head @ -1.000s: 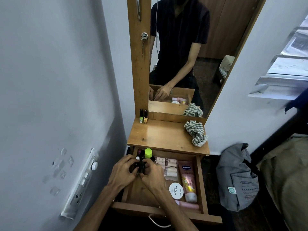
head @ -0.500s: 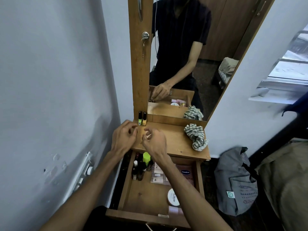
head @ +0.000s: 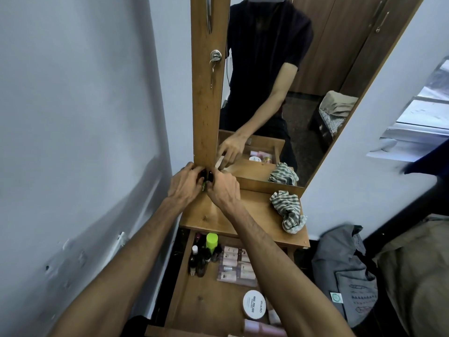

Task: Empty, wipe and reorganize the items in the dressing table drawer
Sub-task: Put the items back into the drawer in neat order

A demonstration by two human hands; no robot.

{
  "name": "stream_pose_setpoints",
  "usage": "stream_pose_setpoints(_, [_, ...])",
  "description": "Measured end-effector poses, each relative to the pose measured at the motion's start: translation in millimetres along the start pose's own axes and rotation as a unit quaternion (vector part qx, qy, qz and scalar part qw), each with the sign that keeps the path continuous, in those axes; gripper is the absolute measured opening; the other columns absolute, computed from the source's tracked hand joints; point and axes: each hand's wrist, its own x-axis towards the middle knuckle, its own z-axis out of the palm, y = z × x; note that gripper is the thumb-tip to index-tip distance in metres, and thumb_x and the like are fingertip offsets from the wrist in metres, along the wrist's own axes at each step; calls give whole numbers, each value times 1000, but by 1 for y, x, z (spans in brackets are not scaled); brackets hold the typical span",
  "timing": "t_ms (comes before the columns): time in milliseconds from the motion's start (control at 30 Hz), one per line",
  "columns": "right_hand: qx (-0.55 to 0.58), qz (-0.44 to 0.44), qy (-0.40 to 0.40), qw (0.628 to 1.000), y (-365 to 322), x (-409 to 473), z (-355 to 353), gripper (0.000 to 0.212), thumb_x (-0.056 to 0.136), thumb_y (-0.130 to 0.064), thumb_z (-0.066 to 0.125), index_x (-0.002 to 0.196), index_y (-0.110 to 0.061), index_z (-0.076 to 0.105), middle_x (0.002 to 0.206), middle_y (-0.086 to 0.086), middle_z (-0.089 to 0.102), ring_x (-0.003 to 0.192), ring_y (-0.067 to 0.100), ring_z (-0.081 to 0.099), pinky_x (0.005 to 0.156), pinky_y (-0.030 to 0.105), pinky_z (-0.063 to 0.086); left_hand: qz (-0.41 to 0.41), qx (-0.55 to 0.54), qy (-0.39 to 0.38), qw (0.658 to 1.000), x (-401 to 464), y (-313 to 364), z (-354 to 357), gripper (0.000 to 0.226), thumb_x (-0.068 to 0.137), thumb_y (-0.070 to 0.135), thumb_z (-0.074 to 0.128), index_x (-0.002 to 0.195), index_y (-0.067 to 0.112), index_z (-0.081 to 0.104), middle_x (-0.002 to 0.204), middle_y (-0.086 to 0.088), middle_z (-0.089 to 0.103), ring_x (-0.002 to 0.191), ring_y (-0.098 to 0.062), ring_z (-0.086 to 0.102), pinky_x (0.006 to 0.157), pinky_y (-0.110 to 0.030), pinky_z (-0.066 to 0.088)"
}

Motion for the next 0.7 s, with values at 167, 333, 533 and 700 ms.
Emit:
stream_pose_setpoints(167, [8,8,-2,1000,1,4,3,28,94,-17,61,121,-10,60,106,17,68,99,40,65,77,41,50,-1,-11,14,1000,1,3,3,29,99,25,58,126,15,61,126,-8,63,108,-28,64,95,-39,52])
stream_pose_setpoints(333, [43,23,17,999,4,-3,3,19,92,-20,63,110,-13,66,100,14,72,94,38,66,75,40,51,-8,-36,32,999,-5,6,2,21,96,23,63,114,13,65,117,-7,67,99,-27,66,89,-38,54])
stream_pose_setpoints(533, [91,56,57,993,8,-25,-5,15,86,-27,71,101,-22,71,90,-1,74,87,25,69,73,35,55,-13,-78,71,994,-29,6,-10,13,89,27,66,101,21,66,101,5,67,82,-18,63,72,-30,50])
stream_pose_setpoints(700, [132,56,61,988,16,-62,-21,11,83,-26,73,93,-26,72,83,-10,72,74,10,68,68,33,58,-4,-121,72,990,-62,12,-25,12,82,26,74,92,26,67,88,14,65,71,-8,58,65,-27,48])
